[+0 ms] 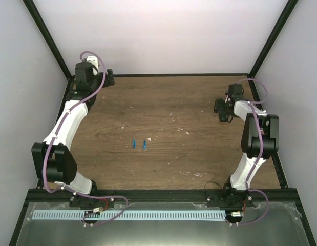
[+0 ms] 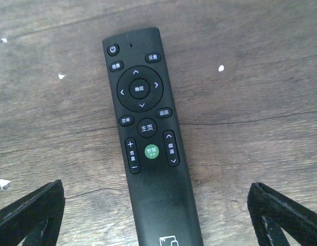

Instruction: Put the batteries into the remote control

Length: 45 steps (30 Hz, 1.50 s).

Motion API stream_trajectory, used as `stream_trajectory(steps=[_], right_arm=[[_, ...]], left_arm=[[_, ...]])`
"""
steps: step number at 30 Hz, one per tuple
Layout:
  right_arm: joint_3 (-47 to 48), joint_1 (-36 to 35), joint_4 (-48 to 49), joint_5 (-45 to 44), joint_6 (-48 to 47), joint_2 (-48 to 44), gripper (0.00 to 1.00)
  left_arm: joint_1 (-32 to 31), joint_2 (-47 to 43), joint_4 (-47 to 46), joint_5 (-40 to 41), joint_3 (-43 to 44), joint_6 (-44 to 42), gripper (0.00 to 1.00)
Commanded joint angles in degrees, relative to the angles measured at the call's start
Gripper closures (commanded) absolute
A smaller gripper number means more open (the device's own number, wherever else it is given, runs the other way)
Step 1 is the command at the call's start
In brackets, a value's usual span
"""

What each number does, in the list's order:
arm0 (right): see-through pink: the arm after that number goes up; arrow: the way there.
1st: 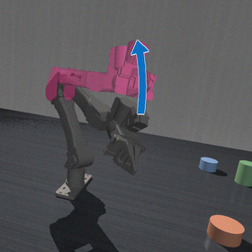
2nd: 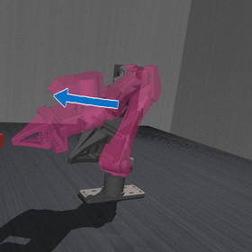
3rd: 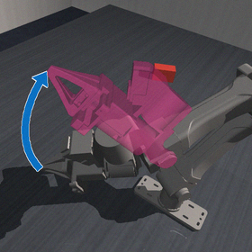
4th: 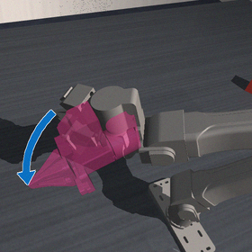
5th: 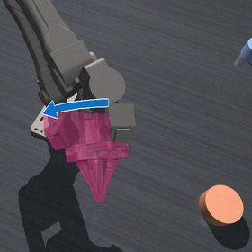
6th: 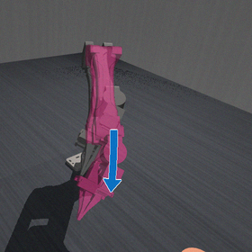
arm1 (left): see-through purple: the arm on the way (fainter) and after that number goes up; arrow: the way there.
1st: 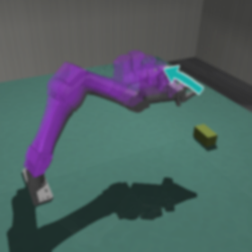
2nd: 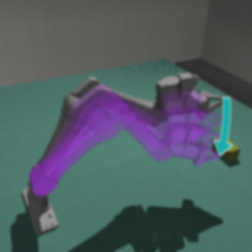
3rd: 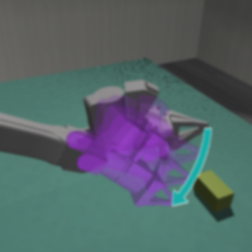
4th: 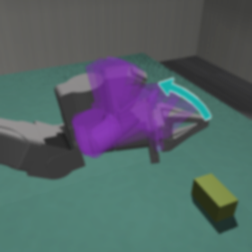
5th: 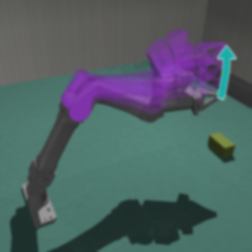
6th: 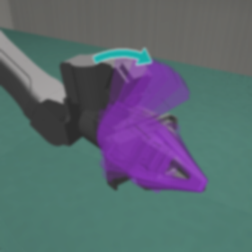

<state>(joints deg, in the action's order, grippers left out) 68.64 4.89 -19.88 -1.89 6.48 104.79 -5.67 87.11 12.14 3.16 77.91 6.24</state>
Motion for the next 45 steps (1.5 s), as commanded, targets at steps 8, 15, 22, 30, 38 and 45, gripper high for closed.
stream_trajectory(steps=[8, 15, 22, 30, 38, 45], right_arm=[[6.14, -0.05, -5.61, 0.06, -1.34, 5.86, 0.10], [5.78, -0.05, -6.20, -0.26, -0.99, 7.86, 0.12], [4.96, -0.05, -6.72, 0.18, -0.85, 8.83, 0.21], [3.82, -0.05, -7.01, 1.09, -1.38, 8.96, 0.48], [2.37, -0.14, -6.15, 3.08, -2.55, 8.29, 0.72], [1.42, -2.46, -3.23, 7.24, -4.32, 4.39, 0.74]], left_arm=[[-0.90, 5.84, 2.14, -3.77, 7.94, -1.12, 0.00], [-1.26, 8.93, 4.16, -6.23, 11.63, -2.11, 0.01], [-1.53, 10.58, 5.49, -7.06, 13.96, -2.66, 0.01], [-1.53, 10.89, 6.11, -7.89, 14.57, -2.77, 0.01], [-1.62, 11.83, 8.31, -12.50, 16.51, -0.90, 0.01], [-2.53, 12.03, 8.77, -16.69, 14.93, 2.71, 0.01]])
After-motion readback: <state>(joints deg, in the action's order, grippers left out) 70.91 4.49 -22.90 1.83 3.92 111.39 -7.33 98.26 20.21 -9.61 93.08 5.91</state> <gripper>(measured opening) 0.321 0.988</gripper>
